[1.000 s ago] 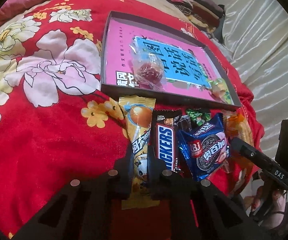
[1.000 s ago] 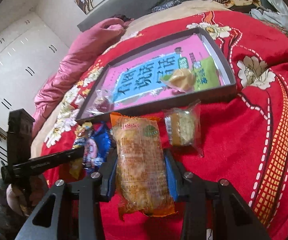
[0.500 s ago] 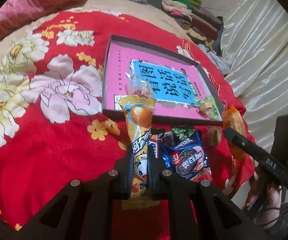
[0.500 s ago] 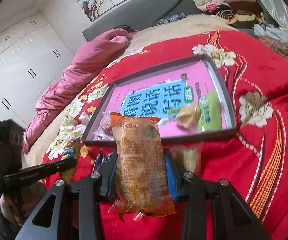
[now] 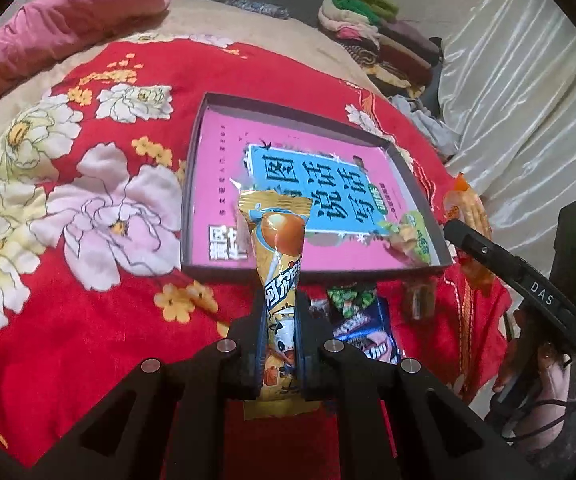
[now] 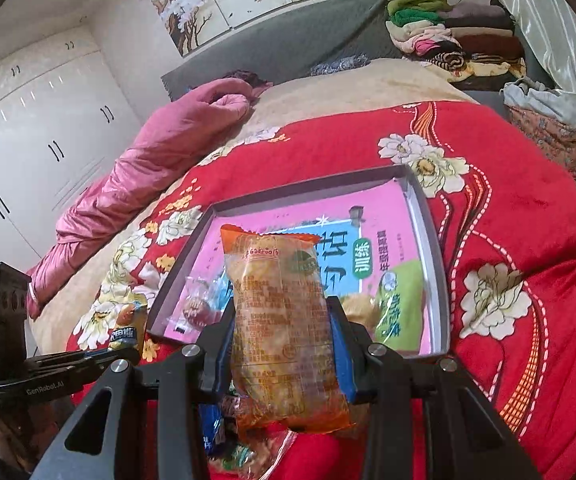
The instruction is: Organize snacks
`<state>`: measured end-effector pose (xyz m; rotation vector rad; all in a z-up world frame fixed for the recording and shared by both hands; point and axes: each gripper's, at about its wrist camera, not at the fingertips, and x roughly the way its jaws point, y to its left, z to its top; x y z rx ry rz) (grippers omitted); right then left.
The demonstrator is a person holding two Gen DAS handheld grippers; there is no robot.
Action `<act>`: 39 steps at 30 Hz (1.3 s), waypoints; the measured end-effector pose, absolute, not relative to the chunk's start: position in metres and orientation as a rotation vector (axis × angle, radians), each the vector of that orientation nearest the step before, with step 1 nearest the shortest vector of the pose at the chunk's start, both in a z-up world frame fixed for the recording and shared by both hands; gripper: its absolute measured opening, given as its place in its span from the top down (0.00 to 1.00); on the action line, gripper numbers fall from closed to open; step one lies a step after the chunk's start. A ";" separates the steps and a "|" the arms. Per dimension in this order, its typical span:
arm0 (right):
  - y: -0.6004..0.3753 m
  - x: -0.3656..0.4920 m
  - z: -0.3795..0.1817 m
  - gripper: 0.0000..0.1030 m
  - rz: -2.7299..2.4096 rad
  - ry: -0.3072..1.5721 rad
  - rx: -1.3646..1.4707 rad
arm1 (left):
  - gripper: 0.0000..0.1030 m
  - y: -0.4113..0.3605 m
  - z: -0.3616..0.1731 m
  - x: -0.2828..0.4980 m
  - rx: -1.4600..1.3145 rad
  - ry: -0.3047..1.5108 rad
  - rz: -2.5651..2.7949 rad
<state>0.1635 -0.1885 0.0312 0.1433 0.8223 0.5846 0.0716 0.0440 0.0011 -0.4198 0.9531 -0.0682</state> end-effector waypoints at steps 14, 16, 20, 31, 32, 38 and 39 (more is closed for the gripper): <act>-0.193 0.173 0.045 0.60 0.552 0.793 0.132 | 0.89 0.056 0.012 0.101 -0.454 0.889 -0.057; -0.193 0.174 0.046 0.60 0.547 0.793 0.125 | 0.89 0.060 0.014 0.106 -0.465 0.880 -0.057; -0.194 0.178 0.048 0.60 0.530 0.795 0.121 | 0.89 0.071 0.012 0.117 -0.490 0.873 -0.049; -0.184 0.192 0.045 0.60 0.493 0.808 0.102 | 0.89 0.104 0.000 0.135 -0.502 0.873 -0.035; -0.183 0.193 0.045 0.60 0.493 0.812 0.100 | 0.89 0.108 -0.002 0.137 -0.513 0.878 -0.037; -0.175 0.194 0.046 0.60 0.474 0.808 0.085 | 0.89 0.110 -0.011 0.145 -0.509 0.898 -0.061; -0.174 0.194 0.046 0.60 0.469 0.807 0.094 | 0.89 0.108 -0.013 0.146 -0.509 0.903 -0.070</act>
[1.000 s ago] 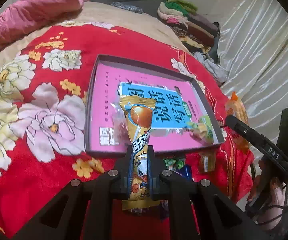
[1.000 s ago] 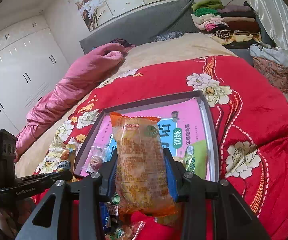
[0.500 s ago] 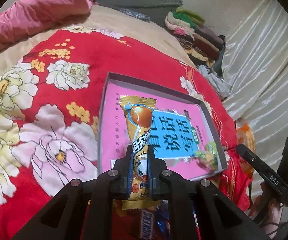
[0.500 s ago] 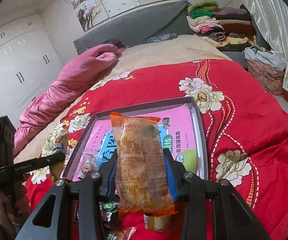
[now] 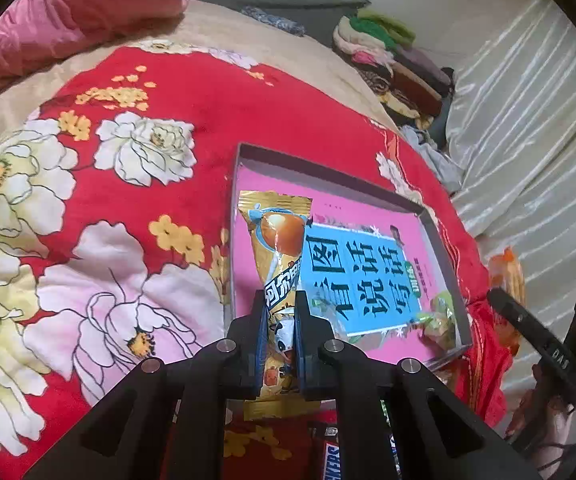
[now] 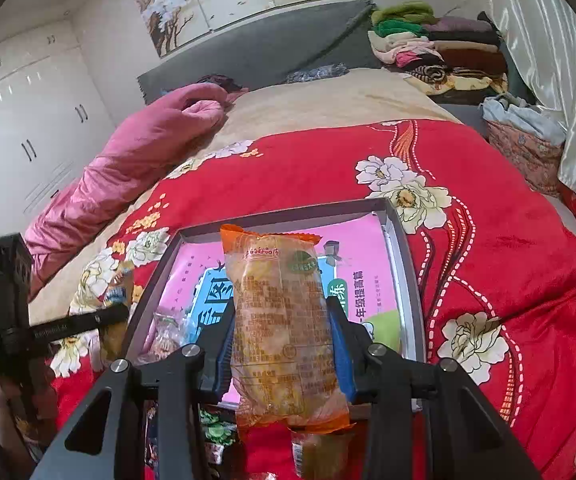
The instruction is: Organize snacks
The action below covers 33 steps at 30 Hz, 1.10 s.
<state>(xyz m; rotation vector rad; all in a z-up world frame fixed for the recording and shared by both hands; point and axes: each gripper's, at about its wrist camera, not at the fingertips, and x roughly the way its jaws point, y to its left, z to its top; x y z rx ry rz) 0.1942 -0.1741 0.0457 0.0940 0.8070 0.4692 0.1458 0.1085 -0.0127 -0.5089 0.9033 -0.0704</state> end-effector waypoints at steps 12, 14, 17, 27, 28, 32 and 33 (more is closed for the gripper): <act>-0.152 0.201 0.030 0.60 0.475 0.842 0.099 | 0.89 0.087 -0.026 0.152 -0.444 0.946 -0.108; -0.148 0.203 0.027 0.60 0.477 0.849 0.100 | 0.89 0.085 -0.028 0.153 -0.432 0.950 -0.110; -0.143 0.205 0.024 0.60 0.480 0.854 0.099 | 0.89 0.081 -0.032 0.156 -0.421 0.958 -0.111; -0.131 0.206 0.004 0.60 0.481 0.897 0.072 | 0.89 0.070 -0.041 0.160 -0.396 0.988 -0.130; -0.131 0.206 0.001 0.60 0.478 0.902 0.069 | 0.89 0.070 -0.041 0.161 -0.395 0.990 -0.130; -0.128 0.206 -0.007 0.60 0.471 0.918 0.053 | 0.89 0.069 -0.043 0.161 -0.395 0.994 -0.132; -0.128 0.206 -0.008 0.60 0.471 0.921 0.052 | 0.89 0.069 -0.043 0.161 -0.393 0.993 -0.132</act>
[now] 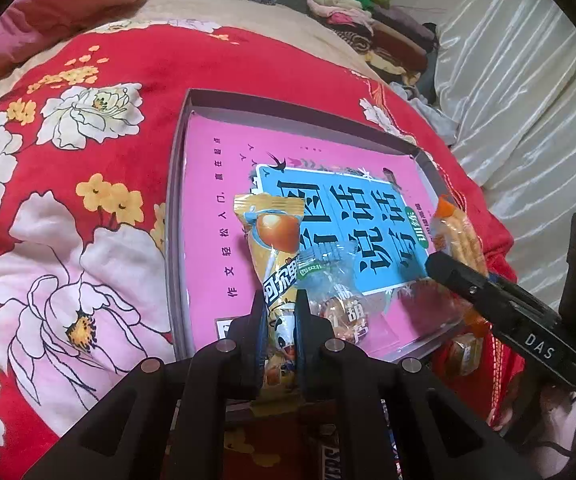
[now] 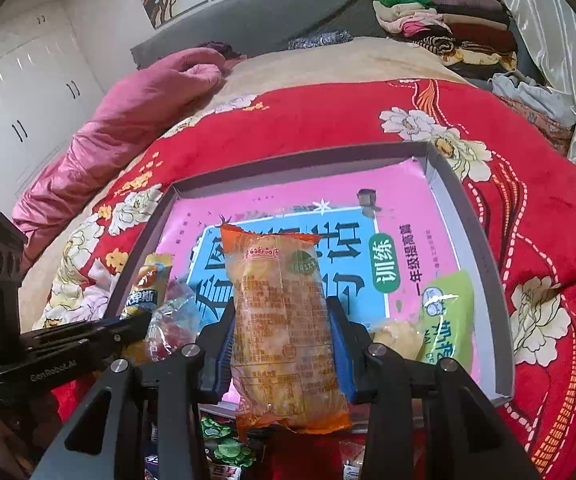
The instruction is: Organize snacks
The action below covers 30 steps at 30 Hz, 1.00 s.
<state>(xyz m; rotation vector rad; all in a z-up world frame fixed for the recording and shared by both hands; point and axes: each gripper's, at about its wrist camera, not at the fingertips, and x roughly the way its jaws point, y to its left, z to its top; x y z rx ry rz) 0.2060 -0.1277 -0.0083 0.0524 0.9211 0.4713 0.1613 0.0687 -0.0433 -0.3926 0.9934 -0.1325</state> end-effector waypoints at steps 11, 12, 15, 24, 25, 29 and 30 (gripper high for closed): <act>-0.117 0.210 -0.017 0.60 0.456 0.940 0.020 | 0.89 0.067 -0.044 0.163 -0.388 0.997 -0.138; -0.116 0.210 -0.017 0.60 0.454 0.942 0.015 | 0.89 0.067 -0.044 0.162 -0.387 0.998 -0.137; -0.114 0.210 -0.020 0.60 0.451 0.954 0.013 | 0.89 0.067 -0.044 0.162 -0.384 1.000 -0.135; -0.112 0.208 -0.019 0.60 0.451 0.952 0.004 | 0.88 0.068 -0.043 0.158 -0.376 1.002 -0.132; -0.112 0.207 -0.019 0.60 0.450 0.951 0.001 | 0.88 0.068 -0.044 0.158 -0.376 1.003 -0.131; -0.111 0.205 -0.017 0.58 0.453 0.944 -0.011 | 0.88 0.068 -0.044 0.158 -0.373 1.002 -0.131; -0.111 0.205 -0.017 0.56 0.451 0.942 -0.015 | 0.88 0.068 -0.043 0.158 -0.371 1.003 -0.130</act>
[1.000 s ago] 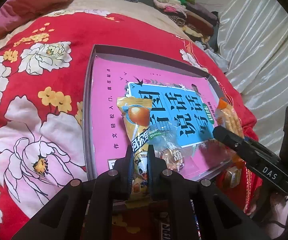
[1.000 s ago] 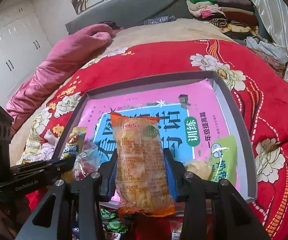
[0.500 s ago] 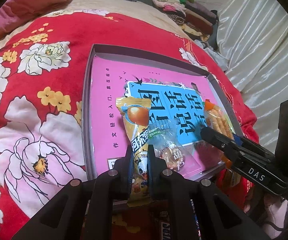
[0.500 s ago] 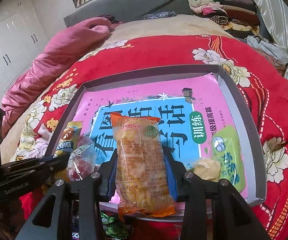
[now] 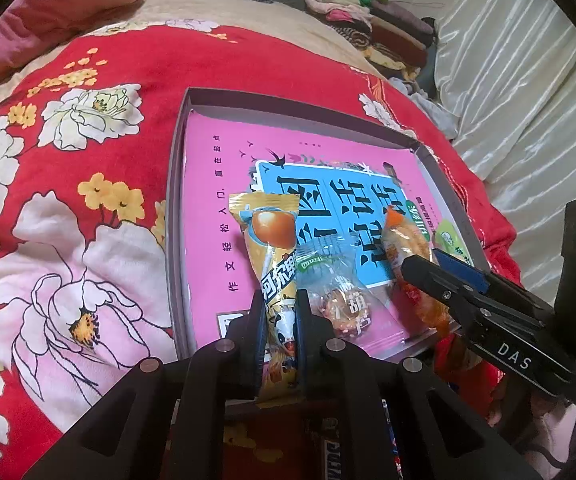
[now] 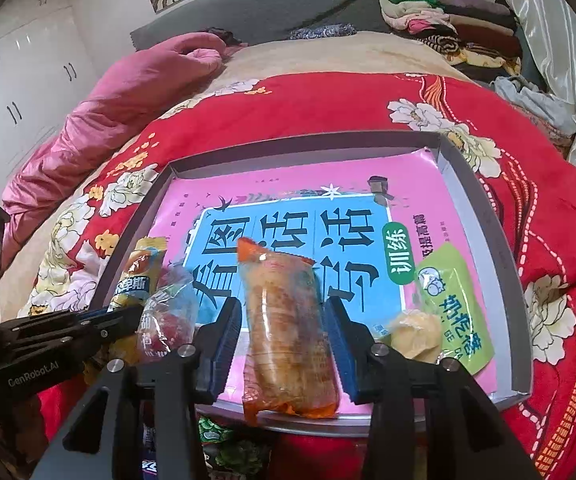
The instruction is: Organize snacks
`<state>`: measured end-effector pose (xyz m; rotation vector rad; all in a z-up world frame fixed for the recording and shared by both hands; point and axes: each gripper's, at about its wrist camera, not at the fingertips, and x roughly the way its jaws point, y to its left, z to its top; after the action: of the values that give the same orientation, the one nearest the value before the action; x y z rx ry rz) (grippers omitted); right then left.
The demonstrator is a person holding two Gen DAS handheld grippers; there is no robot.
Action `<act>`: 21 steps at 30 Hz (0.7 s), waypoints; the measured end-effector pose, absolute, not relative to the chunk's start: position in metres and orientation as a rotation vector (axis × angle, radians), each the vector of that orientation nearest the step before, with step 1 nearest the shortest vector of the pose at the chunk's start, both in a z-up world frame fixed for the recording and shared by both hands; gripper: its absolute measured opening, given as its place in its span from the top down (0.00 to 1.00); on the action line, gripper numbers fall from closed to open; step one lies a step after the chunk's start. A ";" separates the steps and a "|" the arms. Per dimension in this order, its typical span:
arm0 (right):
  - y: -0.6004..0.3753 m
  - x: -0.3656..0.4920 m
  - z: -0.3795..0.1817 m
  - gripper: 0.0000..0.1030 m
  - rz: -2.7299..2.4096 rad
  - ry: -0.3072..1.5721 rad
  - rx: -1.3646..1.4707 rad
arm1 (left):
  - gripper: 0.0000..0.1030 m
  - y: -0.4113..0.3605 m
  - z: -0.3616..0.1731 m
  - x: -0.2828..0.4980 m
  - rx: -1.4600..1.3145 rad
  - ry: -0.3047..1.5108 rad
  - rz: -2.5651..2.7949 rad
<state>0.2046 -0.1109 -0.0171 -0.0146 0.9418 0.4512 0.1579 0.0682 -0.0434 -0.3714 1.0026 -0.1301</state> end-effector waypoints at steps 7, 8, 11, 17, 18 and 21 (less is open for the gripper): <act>-0.114 0.201 -0.015 0.51 0.444 0.940 -0.019 | 0.87 0.068 -0.043 0.157 -0.370 1.003 -0.129; -0.114 0.201 -0.014 0.50 0.442 0.937 -0.022 | 0.87 0.068 -0.043 0.157 -0.369 1.003 -0.129; -0.114 0.198 -0.012 0.50 0.433 0.929 -0.048 | 0.87 0.068 -0.044 0.157 -0.367 1.003 -0.130; -0.114 0.195 -0.008 0.49 0.428 0.913 -0.064 | 0.84 0.068 -0.040 0.155 -0.356 0.996 -0.130; -0.114 0.195 -0.007 0.48 0.427 0.914 -0.063 | 0.83 0.067 -0.039 0.154 -0.355 0.995 -0.130; -0.116 0.194 -0.006 0.48 0.424 0.909 -0.063 | 0.82 0.066 -0.037 0.153 -0.349 0.991 -0.131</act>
<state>0.1943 -0.1158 -0.0058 -0.0629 0.9094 0.4239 0.1527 0.0660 -0.0374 -0.3494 0.9915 -0.1309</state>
